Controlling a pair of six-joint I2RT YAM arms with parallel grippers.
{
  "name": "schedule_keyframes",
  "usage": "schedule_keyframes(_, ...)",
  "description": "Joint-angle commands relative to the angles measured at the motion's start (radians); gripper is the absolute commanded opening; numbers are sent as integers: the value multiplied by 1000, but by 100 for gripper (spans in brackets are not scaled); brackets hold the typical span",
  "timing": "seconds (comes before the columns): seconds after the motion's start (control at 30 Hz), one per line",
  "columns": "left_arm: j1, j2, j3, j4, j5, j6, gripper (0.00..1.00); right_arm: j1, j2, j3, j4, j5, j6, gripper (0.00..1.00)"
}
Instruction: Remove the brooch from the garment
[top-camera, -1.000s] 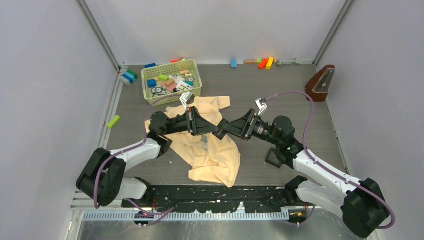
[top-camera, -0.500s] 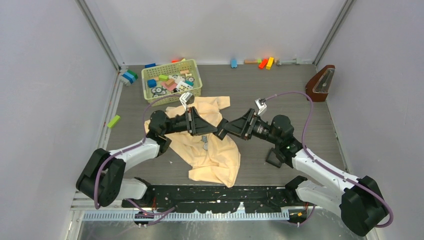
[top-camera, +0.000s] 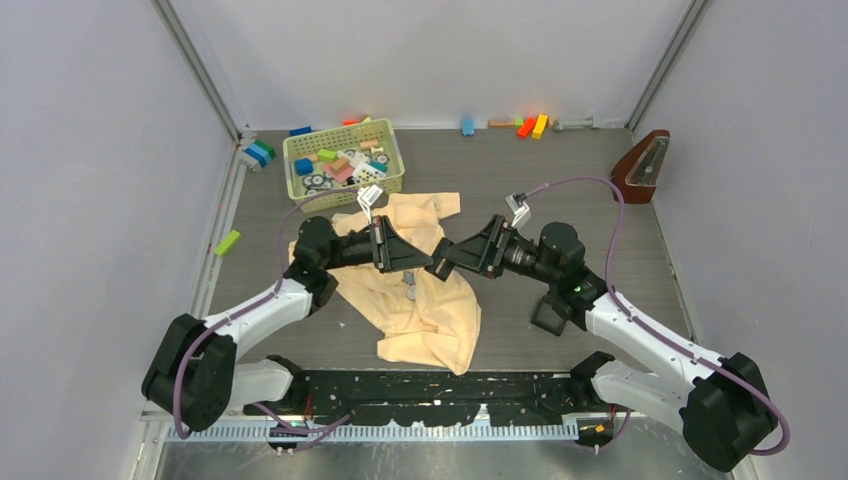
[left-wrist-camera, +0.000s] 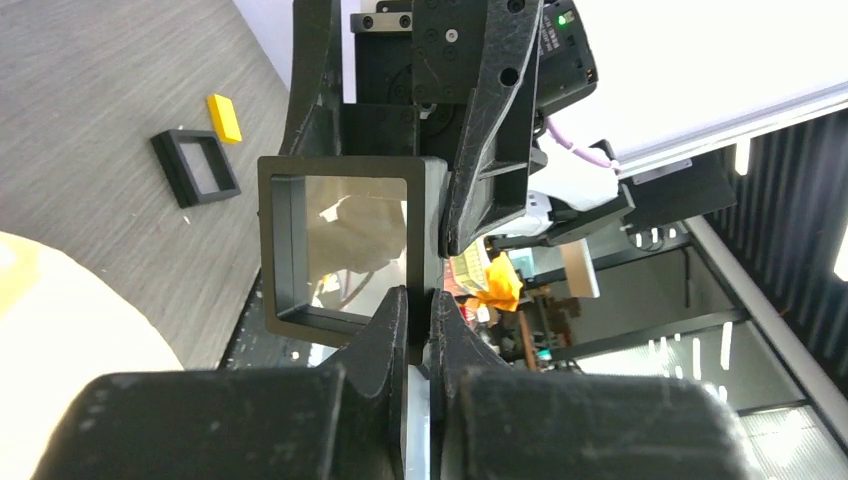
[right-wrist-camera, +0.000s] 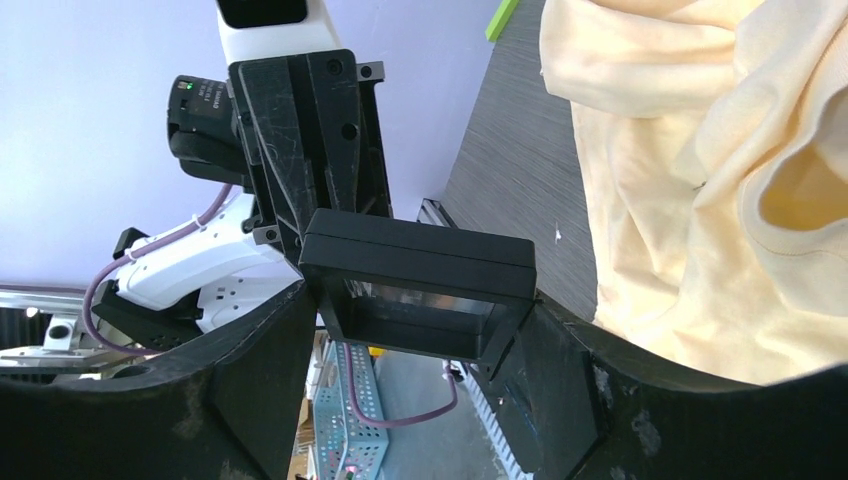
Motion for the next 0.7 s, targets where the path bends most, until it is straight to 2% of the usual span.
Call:
schedule_keyframes(0.0, 3, -76, 62, -139, -7, 137, 0, -1, 2, 63, -145, 76, -82, 60)
schedule_keyframes(0.17, 2, -95, 69, -206, -26, 196, 0, 4, 52, 93, -242, 102, -122, 63)
schedule_keyframes(0.23, 2, -95, 67, -210, -28, 210, 0, 8, 75, 96, -253, 107, -125, 68)
schedule_keyframes(0.3, 2, -93, 63, -214, -34, 220, 0, 9, 95, 100, -263, 116, -124, 77)
schedule_keyframes(0.4, 2, -89, 51, -215, -45, 238, 0, 9, 116, 102, -280, 135, -124, 80)
schedule_keyframes(0.47, 2, -89, 46, -225, -53, 253, 0, 9, 132, 102, -289, 140, -125, 85)
schedule_keyframes(0.5, 2, -87, 46, -235, -55, 260, 0, 9, 135, 100, -290, 141, -124, 91)
schedule_keyframes(0.57, 2, -84, 45, -247, -60, 270, 0, 8, 138, 94, -286, 138, -123, 95)
schedule_keyframes(0.67, 2, -69, 39, -237, -65, 269, 0, 9, 134, 79, -251, 124, -111, 90)
